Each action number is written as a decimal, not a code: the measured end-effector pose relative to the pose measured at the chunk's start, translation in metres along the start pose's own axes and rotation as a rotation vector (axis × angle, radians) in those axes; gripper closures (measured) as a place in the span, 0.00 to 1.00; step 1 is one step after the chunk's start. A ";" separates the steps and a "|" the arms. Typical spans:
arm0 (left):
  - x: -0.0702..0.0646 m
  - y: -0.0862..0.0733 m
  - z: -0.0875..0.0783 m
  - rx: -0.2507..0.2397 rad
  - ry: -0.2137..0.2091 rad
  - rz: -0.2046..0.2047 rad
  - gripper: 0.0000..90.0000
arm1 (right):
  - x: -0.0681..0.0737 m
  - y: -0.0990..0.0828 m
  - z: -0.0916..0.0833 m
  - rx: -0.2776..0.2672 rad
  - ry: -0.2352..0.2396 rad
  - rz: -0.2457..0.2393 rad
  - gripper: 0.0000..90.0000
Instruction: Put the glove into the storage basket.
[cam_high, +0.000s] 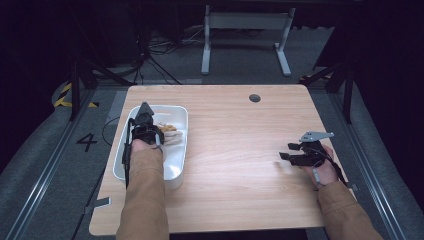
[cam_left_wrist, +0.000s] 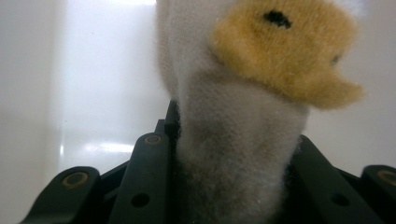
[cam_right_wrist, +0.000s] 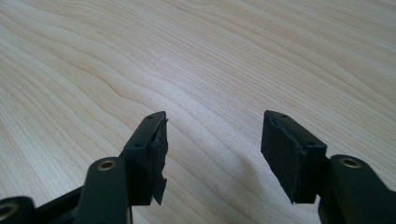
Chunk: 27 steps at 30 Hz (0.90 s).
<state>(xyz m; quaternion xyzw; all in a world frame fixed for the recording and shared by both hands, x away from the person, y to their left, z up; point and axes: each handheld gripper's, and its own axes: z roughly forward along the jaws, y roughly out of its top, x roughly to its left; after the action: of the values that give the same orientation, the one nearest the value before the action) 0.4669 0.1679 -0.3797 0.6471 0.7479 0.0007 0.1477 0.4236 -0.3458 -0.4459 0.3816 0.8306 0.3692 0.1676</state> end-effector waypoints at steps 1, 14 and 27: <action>0.000 0.000 0.000 0.000 0.000 0.000 0.77 | 0.000 0.000 0.000 0.000 0.000 0.000 0.46; 0.008 -0.006 0.025 0.030 0.021 0.019 0.76 | 0.000 -0.001 0.002 0.010 0.007 0.000 0.46; 0.012 -0.007 0.038 0.066 0.042 0.027 0.73 | -0.001 -0.002 0.004 0.016 0.006 0.002 0.46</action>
<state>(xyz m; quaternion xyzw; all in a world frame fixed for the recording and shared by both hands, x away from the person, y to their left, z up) 0.4673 0.1711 -0.4197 0.6616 0.7417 -0.0087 0.1105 0.4257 -0.3458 -0.4498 0.3828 0.8336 0.3640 0.1615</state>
